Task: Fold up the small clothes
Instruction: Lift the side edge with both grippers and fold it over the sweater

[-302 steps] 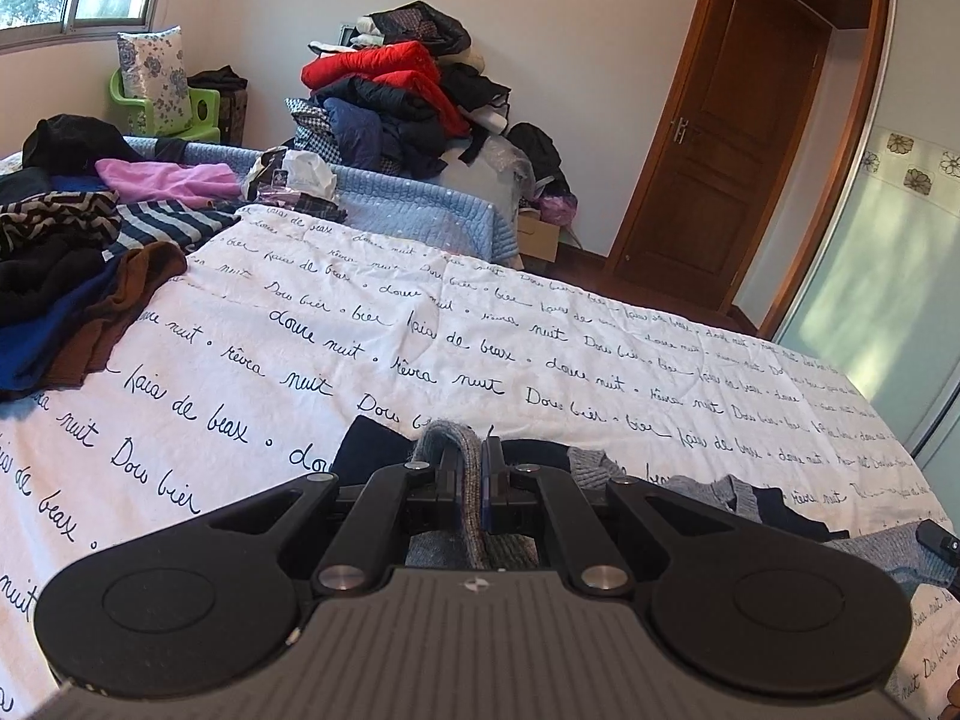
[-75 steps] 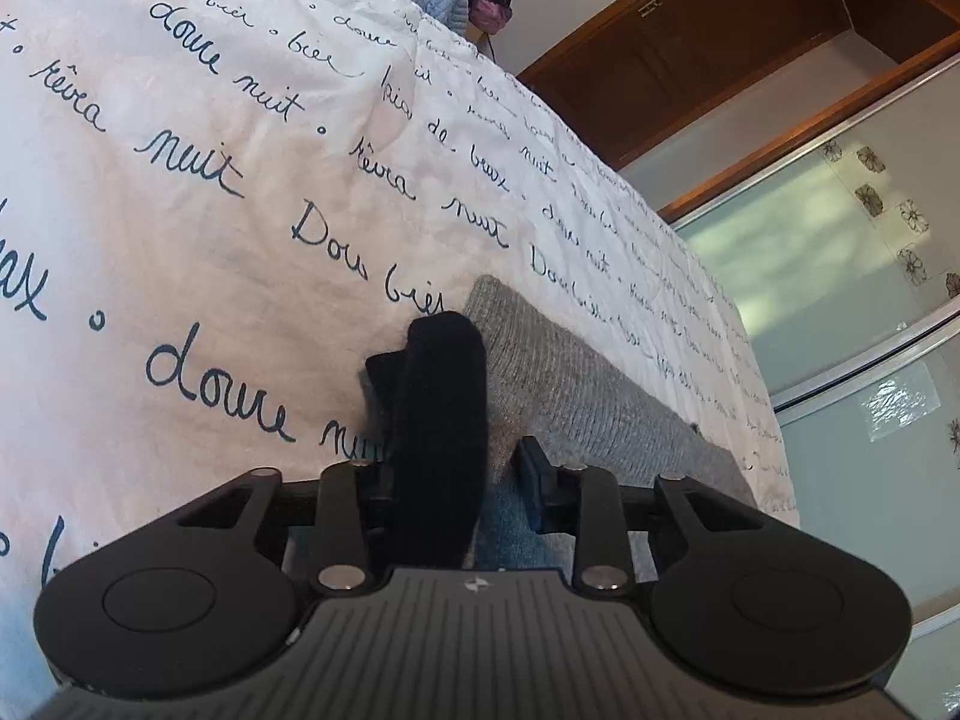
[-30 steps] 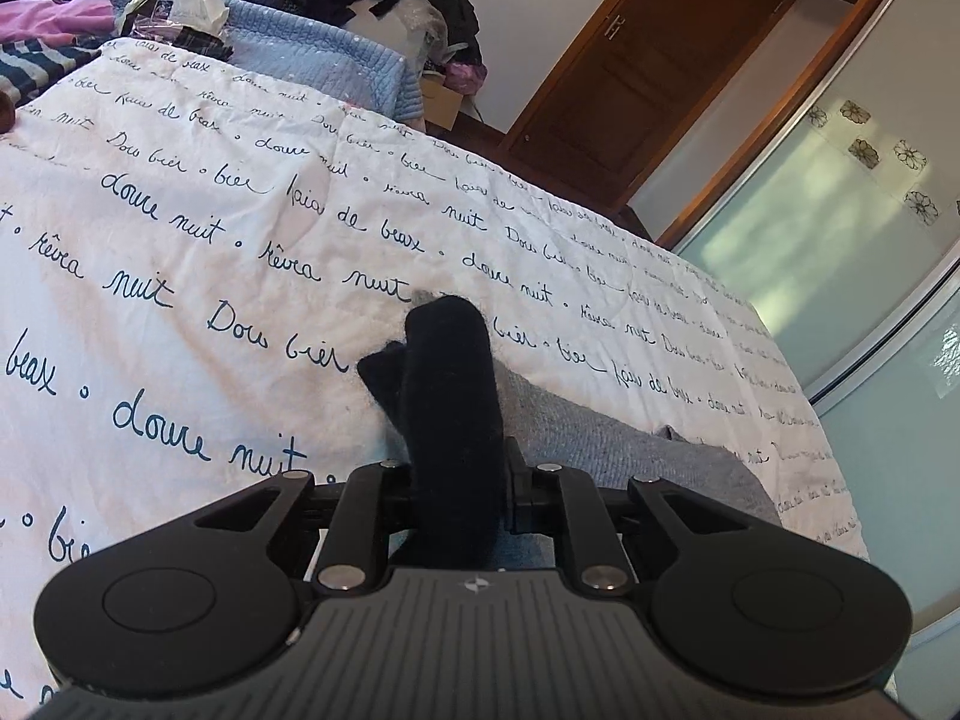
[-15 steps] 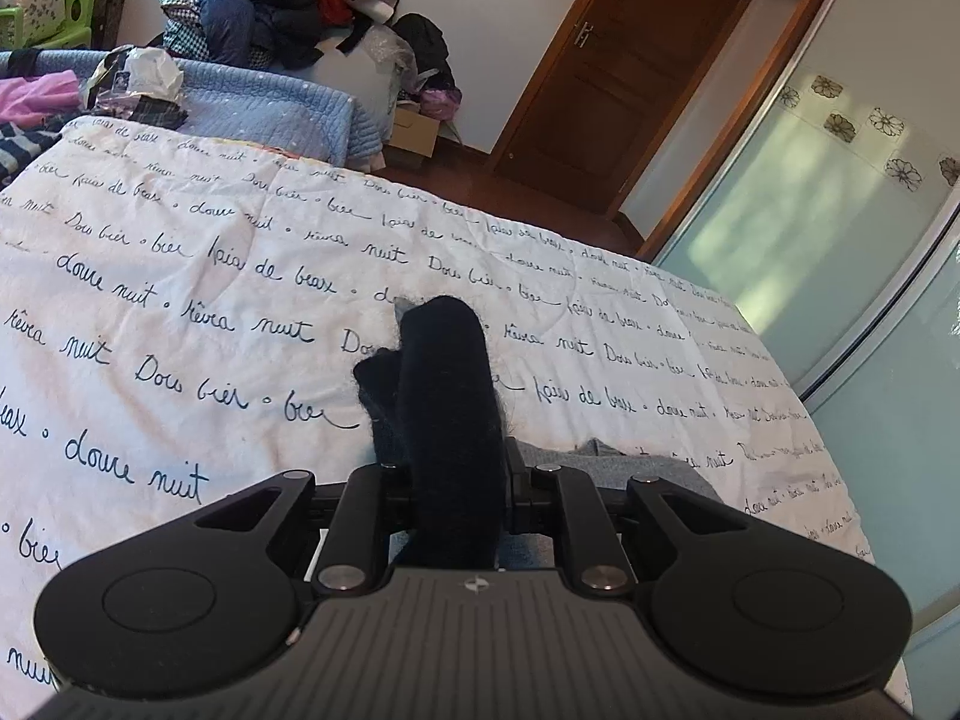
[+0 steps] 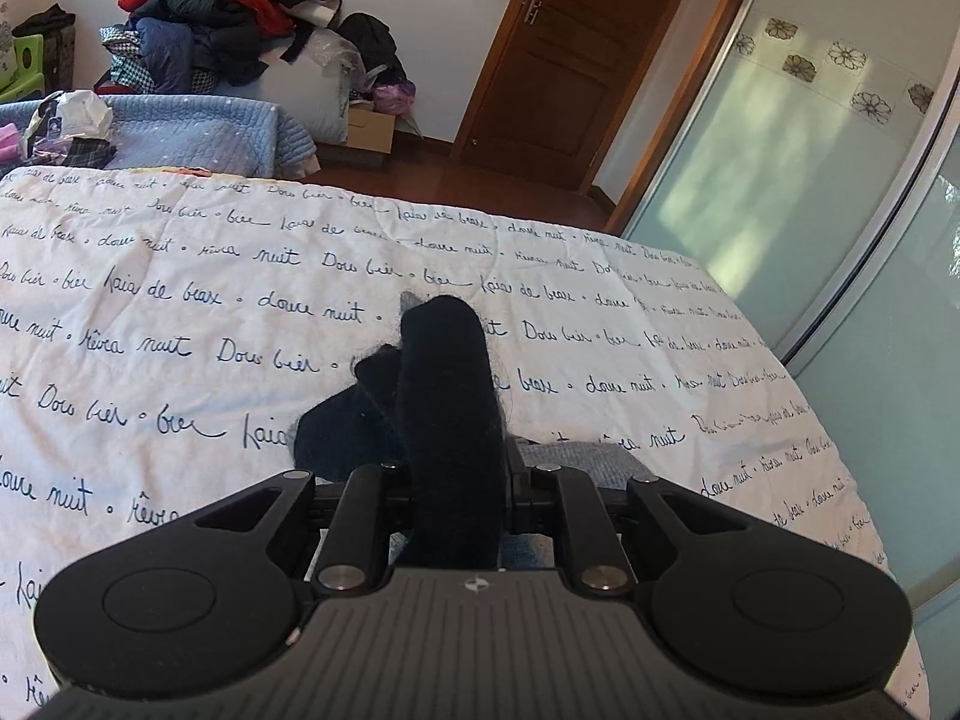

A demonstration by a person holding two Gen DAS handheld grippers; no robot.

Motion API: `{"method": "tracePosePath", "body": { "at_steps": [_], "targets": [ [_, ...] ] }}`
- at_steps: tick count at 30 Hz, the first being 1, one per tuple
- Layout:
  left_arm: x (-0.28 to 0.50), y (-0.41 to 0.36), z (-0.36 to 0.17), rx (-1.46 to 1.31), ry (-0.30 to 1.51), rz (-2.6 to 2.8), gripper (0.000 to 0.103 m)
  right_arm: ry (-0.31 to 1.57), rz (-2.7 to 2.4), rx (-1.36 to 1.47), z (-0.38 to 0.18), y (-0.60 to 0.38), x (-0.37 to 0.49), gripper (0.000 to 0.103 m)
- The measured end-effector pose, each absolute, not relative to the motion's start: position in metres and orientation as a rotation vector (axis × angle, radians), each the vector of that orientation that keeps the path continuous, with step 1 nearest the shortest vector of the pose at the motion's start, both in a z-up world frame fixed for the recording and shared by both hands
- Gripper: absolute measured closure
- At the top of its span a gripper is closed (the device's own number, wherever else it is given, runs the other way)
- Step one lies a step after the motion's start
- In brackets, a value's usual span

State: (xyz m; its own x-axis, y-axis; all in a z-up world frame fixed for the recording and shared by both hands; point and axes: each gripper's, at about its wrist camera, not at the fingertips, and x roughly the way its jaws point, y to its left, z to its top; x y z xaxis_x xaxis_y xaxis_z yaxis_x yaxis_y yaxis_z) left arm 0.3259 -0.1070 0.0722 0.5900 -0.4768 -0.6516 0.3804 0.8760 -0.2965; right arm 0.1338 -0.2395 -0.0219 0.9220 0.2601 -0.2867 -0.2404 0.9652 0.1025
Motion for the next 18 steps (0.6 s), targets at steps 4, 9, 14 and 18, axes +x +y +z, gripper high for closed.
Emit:
{"method": "tracePosePath", "body": {
  "at_steps": [4, 9, 14, 18],
  "targets": [
    [0.323, -0.134, 0.067, -0.108, 0.811, -0.520, 0.085, 0.314, 0.240, 0.114, -0.024, -0.257, 0.128, 0.095],
    [0.320, -0.165, 0.055, -0.072, 0.837, -0.535, 0.085, 0.342, 0.223, 0.201, -0.028, -0.282, 0.125, 0.095],
    [0.319, -0.191, 0.040, -0.046, 0.871, -0.548, 0.085, 0.385, 0.210, 0.304, -0.037, -0.308, 0.125, 0.095],
    [0.319, -0.211, 0.027, -0.017, 0.897, -0.546, 0.085, 0.419, 0.208, 0.376, -0.047, -0.324, 0.127, 0.095]
  ]
}}
